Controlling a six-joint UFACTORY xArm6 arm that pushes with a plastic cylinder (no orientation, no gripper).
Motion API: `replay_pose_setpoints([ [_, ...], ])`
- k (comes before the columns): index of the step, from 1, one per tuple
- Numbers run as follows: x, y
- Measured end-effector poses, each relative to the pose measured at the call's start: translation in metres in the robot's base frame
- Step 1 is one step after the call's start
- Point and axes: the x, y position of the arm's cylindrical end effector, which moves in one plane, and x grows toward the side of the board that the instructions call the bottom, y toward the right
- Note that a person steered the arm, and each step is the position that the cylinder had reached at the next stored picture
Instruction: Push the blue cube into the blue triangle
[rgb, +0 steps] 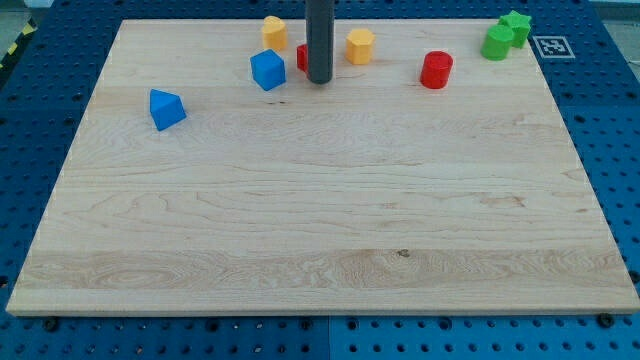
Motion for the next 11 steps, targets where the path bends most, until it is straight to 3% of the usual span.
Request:
replay_pose_setpoints([
  [2, -0.001, -0.037],
  [4, 0.014, -0.112],
  [5, -0.009, -0.127],
  [7, 0.022, -0.144],
  [11, 0.025, -0.188],
])
